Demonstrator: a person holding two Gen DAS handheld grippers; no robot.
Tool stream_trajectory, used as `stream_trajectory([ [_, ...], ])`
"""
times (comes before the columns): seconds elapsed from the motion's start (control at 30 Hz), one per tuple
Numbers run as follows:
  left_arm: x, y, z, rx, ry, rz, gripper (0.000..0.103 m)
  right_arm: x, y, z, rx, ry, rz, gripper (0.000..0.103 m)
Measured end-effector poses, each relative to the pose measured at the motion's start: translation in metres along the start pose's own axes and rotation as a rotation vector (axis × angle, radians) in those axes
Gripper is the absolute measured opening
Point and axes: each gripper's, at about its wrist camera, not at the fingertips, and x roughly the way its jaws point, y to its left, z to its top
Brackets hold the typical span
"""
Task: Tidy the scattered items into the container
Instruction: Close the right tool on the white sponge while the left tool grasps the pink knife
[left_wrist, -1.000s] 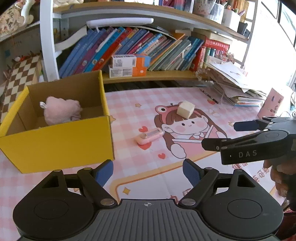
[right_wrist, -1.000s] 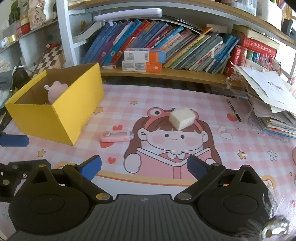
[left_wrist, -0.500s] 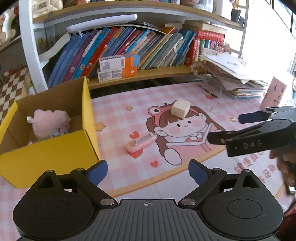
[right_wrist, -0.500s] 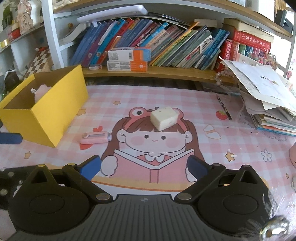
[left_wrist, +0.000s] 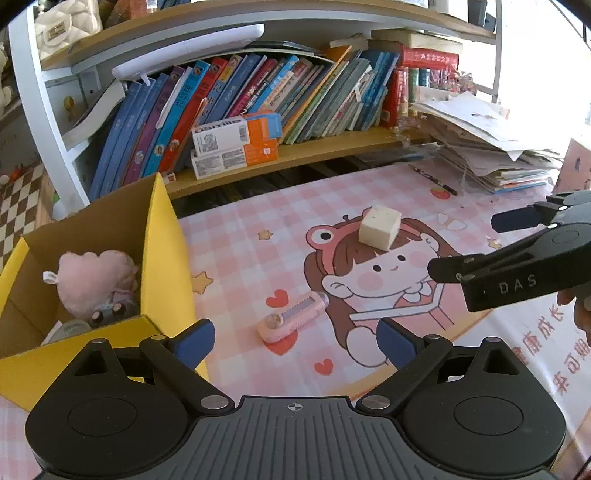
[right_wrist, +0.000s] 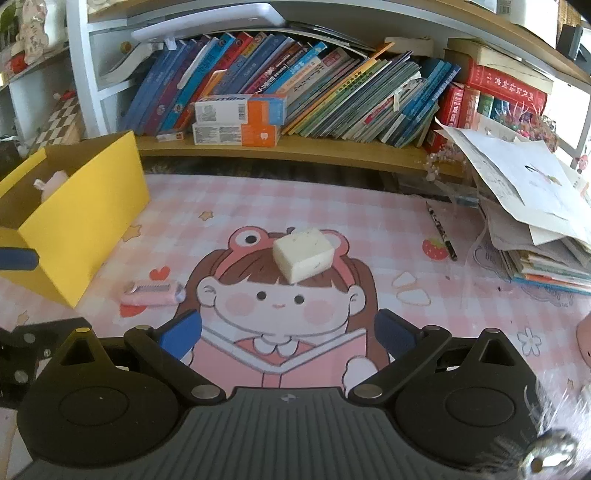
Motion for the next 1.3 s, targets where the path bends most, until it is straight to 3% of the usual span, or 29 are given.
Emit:
stream_trajectory([
  [0.5,0.036,0.002,0.005,-0.015,-0.021,0.039,0.094,0.055,-0.007,0.016,-0.026,-0.005,0.019,0.101],
  [0.83,0.061,-0.019,0.008,0.075,-0.044,0.052,0.093,0.096,-0.008,0.029,-0.034,-0.007,0.047,0.101],
  [1.07,0.087,-0.019,0.007,0.081,0.007,0.064,0.07,0.122,-0.009,0.038,-0.042,0.026,0.033,0.101],
  [1.3,0.103,-0.008,0.002,0.035,0.065,0.061,0.064,0.136,-0.009,0.04,-0.04,0.043,0.017,0.1],
])
